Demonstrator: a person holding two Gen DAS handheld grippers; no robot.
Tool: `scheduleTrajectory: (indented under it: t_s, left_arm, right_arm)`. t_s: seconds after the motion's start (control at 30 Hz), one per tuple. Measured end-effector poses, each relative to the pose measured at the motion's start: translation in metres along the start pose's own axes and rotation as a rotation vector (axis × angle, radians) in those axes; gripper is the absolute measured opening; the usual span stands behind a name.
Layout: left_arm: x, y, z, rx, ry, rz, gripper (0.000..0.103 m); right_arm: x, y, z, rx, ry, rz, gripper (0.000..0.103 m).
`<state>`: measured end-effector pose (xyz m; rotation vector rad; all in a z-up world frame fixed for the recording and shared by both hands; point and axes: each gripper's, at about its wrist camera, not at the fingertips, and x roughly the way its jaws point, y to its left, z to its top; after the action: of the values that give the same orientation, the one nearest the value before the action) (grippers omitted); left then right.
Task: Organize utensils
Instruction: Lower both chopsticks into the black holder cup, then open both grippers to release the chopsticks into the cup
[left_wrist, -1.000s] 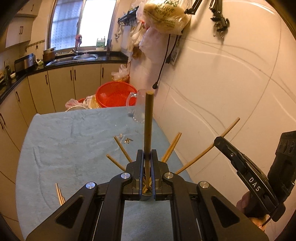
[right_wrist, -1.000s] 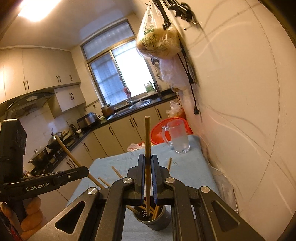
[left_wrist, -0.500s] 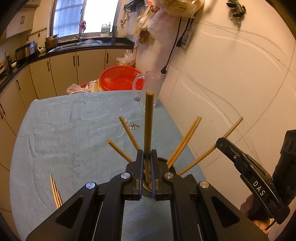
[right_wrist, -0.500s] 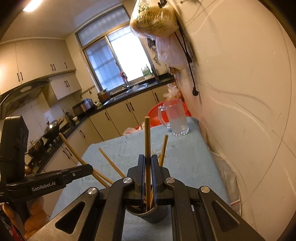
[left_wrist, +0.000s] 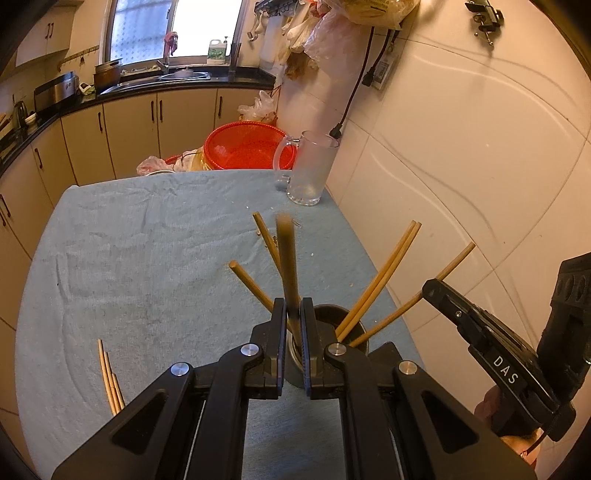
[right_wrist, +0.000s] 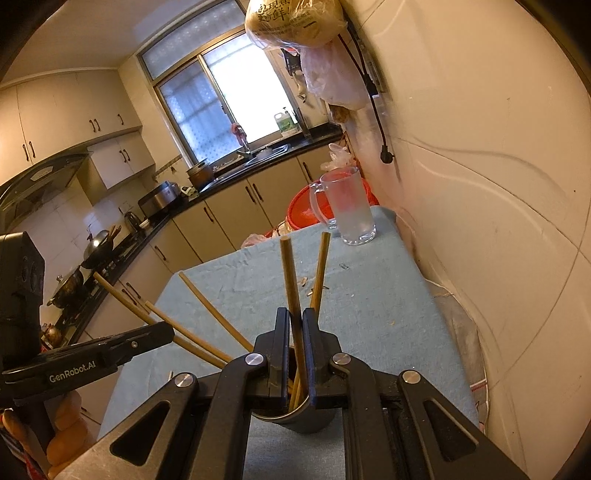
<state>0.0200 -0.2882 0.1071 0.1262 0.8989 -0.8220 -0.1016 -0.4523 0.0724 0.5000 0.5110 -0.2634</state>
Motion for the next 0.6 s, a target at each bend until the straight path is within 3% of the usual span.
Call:
scheduleTrajectory:
  t_s: [0.13, 0.27, 0.53, 0.6]
  left_arm:
    - [-0.003, 0.001, 0.001, -0.01, -0.001, -0.006, 0.009]
    - [-0.008, 0.002, 0.001, -0.016, -0.02, -0.006, 0.021]
    - [-0.034, 0.0, -0.002, -0.012, -0.065, -0.018, 0.022]
    - [-0.043, 0.0, -0.004, -0.008, -0.086, -0.013, 0.024]
  right_arm:
    - [-0.002, 0.002, 0.001, -0.002, -0.002, -0.005, 0.009]
    - [-0.01, 0.002, 0.003, 0.002, -0.02, -0.009, 0.009]
    - [-0.036, 0.011, 0.005, -0.016, -0.059, -0.015, 0.011]
    - [-0.045, 0.016, 0.004, -0.031, -0.078, -0.024, 0.021]
